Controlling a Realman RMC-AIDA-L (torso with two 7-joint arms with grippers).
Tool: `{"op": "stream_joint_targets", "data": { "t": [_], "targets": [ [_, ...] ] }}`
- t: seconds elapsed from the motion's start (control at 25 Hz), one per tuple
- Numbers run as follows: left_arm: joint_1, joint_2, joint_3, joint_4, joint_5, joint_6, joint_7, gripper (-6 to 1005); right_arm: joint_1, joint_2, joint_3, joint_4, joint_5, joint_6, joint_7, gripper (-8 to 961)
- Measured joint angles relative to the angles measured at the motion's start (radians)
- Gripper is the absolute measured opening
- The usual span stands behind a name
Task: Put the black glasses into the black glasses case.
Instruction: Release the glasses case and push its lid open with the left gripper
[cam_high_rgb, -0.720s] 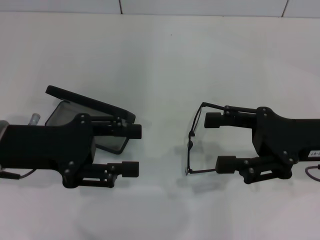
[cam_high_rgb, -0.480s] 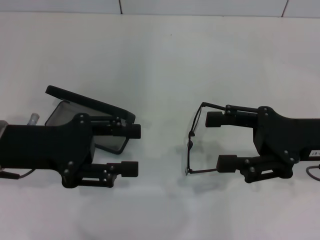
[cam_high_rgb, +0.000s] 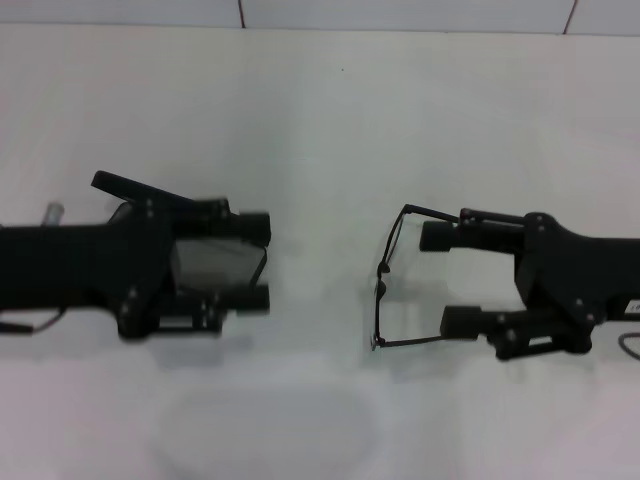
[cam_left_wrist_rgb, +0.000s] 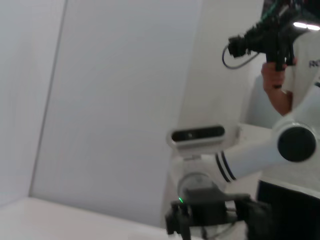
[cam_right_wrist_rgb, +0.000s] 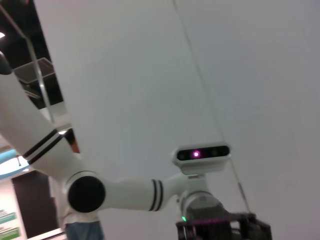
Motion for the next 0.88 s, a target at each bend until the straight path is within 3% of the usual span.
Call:
{"op": "stream_joint_targets", "data": {
  "t": [0.08, 0.2, 0.24, 0.28, 0.36, 0.52, 0.72, 0.88],
  "targets": [
    [0.002, -0.018, -0.049, 0.042, 0.001, -0.002, -0.018, 696, -0.012, -0.008, 0.029, 0.000, 0.000, 0.014, -0.003, 855],
    [0.022, -0.075, -0.152, 0.275, 0.051, -0.025, -0.134, 697, -0.049, -0.023, 0.087, 0.000, 0.000, 0.025, -0.003, 855],
    [0.022, -0.075, -0.152, 0.275, 0.051, -0.025, -0.134, 697, -0.049, -0.023, 0.087, 0.000, 0.000, 0.025, -0.003, 855],
    [0.031, -0.117, -0.167, 0.561, 0.163, -0.065, -0.228, 697, -0.049, -0.023, 0.087, 0.000, 0.000, 0.025, -0.003, 855],
    [0.033, -0.140, -0.132, 0.831, 0.337, -0.110, -0.290, 697, -0.119, -0.035, 0.172, 0.000, 0.000, 0.015, -0.005, 854],
    [0.049, -0.147, 0.002, 1.140, 0.599, -0.188, -0.309, 697, -0.185, -0.030, 0.217, 0.004, 0.001, 0.012, -0.021, 854],
    [0.056, -0.145, 0.127, 1.195, 0.767, -0.296, -0.261, 696, -0.255, -0.022, 0.246, 0.021, 0.002, -0.003, -0.045, 854],
    [0.057, -0.148, 0.261, 1.169, 1.017, -0.376, -0.325, 679, -0.258, -0.022, 0.248, 0.029, 0.002, -0.014, -0.045, 853]
  ]
}}
